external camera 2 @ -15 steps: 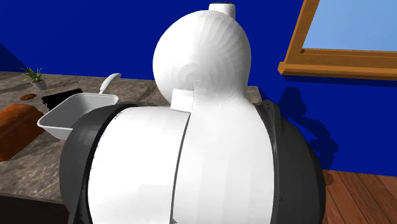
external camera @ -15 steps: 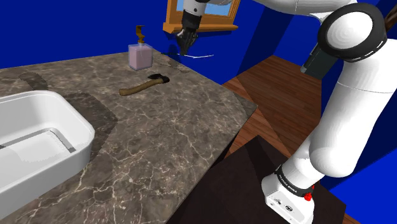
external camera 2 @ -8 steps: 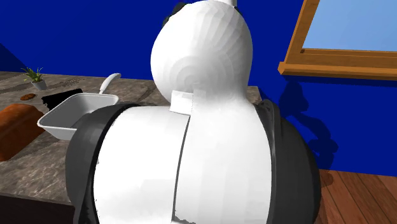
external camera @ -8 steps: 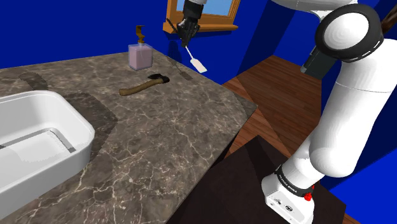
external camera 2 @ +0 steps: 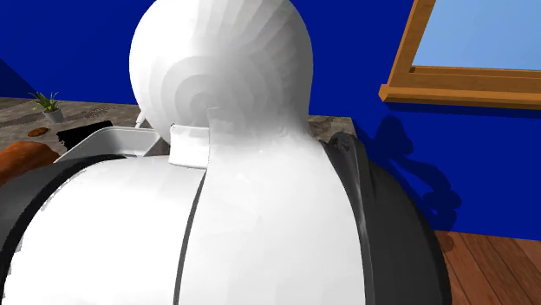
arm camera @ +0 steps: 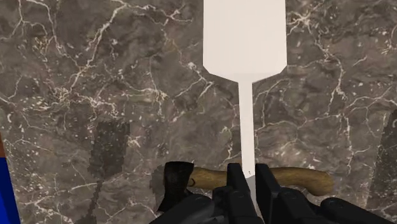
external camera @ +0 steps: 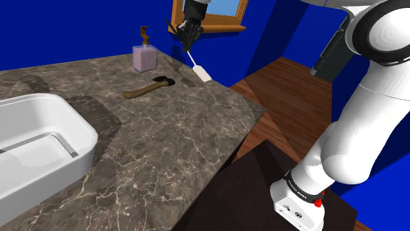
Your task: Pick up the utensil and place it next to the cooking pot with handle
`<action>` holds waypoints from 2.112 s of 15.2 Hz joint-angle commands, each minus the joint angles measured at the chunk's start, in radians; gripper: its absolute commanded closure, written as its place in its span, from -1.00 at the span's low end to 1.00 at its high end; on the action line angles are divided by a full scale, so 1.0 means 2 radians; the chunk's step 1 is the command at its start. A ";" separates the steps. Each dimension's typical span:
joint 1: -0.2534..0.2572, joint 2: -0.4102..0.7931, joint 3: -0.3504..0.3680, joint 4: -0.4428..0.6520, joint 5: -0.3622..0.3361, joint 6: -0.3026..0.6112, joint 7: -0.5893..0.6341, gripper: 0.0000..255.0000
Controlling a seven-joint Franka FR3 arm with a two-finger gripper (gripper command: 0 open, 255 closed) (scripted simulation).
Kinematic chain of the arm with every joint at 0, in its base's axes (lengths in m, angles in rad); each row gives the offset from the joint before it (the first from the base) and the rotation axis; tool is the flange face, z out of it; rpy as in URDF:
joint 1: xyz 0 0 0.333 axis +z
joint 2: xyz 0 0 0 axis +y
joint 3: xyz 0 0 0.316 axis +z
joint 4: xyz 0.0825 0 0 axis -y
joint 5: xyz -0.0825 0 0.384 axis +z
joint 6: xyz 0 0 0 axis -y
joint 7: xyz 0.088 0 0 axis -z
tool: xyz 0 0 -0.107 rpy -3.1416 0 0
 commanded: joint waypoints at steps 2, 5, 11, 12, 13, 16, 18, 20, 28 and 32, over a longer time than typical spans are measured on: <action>0.018 -0.021 0.013 -0.027 -0.002 0.005 0.032 1.00; 0.035 -0.040 0.026 -0.051 -0.003 0.010 0.063 1.00; 0.070 -0.063 0.057 -0.080 -0.005 0.015 0.130 1.00; 0.076 -0.065 0.062 -0.083 -0.006 0.015 0.141 1.00; 0.082 -0.067 0.068 -0.085 -0.006 0.015 0.153 1.00; 0.100 -0.069 0.084 -0.087 -0.008 0.015 0.187 1.00; 0.113 -0.068 0.095 -0.085 -0.011 0.013 0.211 1.00; 0.124 -0.065 0.106 -0.089 -0.013 0.019 0.233 1.00; 0.123 -0.066 0.105 -0.143 -0.013 0.073 0.235 1.00; 0.123 -0.063 0.105 -0.167 -0.015 0.099 0.237 1.00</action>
